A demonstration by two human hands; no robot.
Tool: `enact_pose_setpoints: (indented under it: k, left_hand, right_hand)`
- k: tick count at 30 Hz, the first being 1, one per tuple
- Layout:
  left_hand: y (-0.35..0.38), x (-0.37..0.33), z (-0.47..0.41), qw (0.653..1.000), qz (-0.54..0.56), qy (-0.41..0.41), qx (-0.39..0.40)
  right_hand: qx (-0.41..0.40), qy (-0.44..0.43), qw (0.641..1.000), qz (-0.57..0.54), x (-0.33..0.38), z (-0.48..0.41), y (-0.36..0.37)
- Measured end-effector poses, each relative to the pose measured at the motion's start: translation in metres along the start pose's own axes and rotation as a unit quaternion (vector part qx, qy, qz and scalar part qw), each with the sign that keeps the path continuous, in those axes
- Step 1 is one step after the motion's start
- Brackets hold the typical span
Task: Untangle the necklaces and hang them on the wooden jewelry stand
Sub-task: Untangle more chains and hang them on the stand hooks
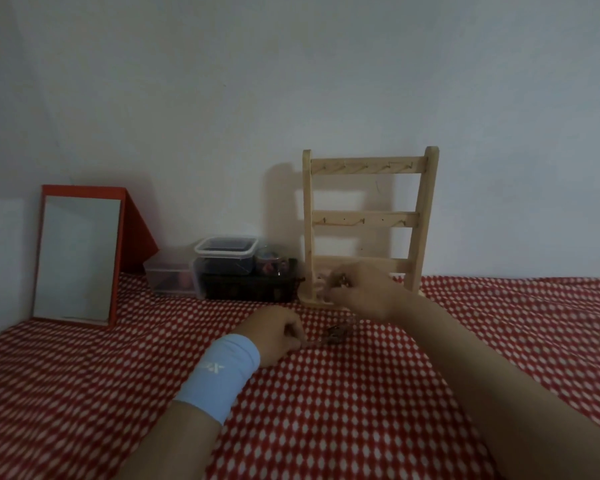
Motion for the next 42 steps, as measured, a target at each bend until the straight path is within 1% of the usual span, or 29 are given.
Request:
enact_pose_setpoints:
  k: [2,4,6,8,10,13,16,20,22,24,26,28,30,33,35,36,38,40,41,42]
  left_hand:
    - [-0.004,0.005,0.002,0.999,-0.018,0.008,-0.029]
    - [-0.005,0.011,0.006,0.998,-0.028,-0.004,-0.047]
    - [-0.007,0.017,0.011,0.997,-0.027,-0.038,-0.06]
    - [-0.007,0.019,0.014,0.995,-0.05,-0.059,-0.056]
    - [-0.006,0.018,0.015,0.995,-0.07,-0.063,-0.039]
    - [-0.006,0.017,0.013,0.995,-0.073,-0.066,-0.009]
    - [-0.005,0.019,0.015,0.991,-0.098,-0.09,0.006]
    - [-0.005,0.022,0.02,0.99,-0.089,-0.107,-0.002]
    - [-0.009,0.023,0.023,0.991,-0.071,-0.11,-0.017]
    - [-0.014,0.025,0.025,0.992,-0.055,-0.111,-0.024]
    - [-0.017,0.028,0.028,0.992,-0.033,-0.119,-0.017]
    - [-0.02,0.032,0.029,0.992,-0.013,-0.125,-0.019]
    - [-0.025,0.035,0.029,0.991,-0.025,-0.13,-0.027]
    - [-0.044,0.046,0.031,0.979,-0.098,-0.171,-0.051]
    - [-0.057,0.054,0.033,0.967,-0.144,-0.194,-0.076]
    - [-0.06,0.056,0.033,0.963,-0.167,-0.199,-0.077]
    - [-0.056,0.062,0.034,0.956,-0.206,-0.207,-0.041]
    - [-0.044,0.06,0.032,0.954,-0.224,-0.198,-0.012]
    - [-0.038,0.056,0.031,0.96,-0.219,-0.177,-0.008]
    - [-0.033,0.051,0.028,0.969,-0.196,-0.148,-0.011]
  right_hand:
    - [0.047,0.014,0.993,0.11,-0.004,0.003,0.007]
    - [0.075,0.025,0.983,0.169,-0.007,0.005,0.013]
    - [0.089,0.02,0.972,0.215,-0.005,0.007,0.019]
    - [0.116,0.027,0.969,0.217,-0.004,0.007,0.027]
    - [0.147,0.047,0.97,0.19,-0.005,0.006,0.036]
    - [0.16,0.057,0.966,0.197,-0.003,0.004,0.038]
    - [0.136,0.057,0.971,0.188,0.0,0.003,0.037]
    - [0.033,0.062,0.985,0.16,0.002,0.005,0.023]
    - [0.016,0.071,0.984,0.165,0.006,0.006,0.012]
    - [0.018,0.078,0.977,0.197,0.008,0.007,0.003]
    - [0.022,0.08,0.962,0.259,0.009,0.011,-0.004]
    - [-0.004,0.073,0.95,0.302,0.004,0.016,-0.008]
    - [-0.012,0.069,0.939,0.337,-0.003,0.02,-0.006]
    - [0.041,0.093,0.914,0.393,-0.016,0.024,0.004]
    - [0.062,0.104,0.903,0.412,-0.019,0.025,0.006]
    - [0.071,0.109,0.902,0.412,-0.019,0.024,0.006]
    - [0.114,0.13,0.899,0.402,-0.02,0.024,0.011]
    - [0.151,0.139,0.886,0.416,-0.018,0.021,0.015]
    - [0.158,0.134,0.882,0.423,-0.014,0.02,0.017]
    - [0.157,0.12,0.887,0.417,-0.007,0.019,0.02]
Point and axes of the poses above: each hand's wrist, its own z-axis away from the middle knuckle, its own y-axis out of the palm, x = y × z, the point moved 6 cm from there along -z, towards the middle knuckle, and after that the axes turned 6 degrees about z, right-handed, at the moved point
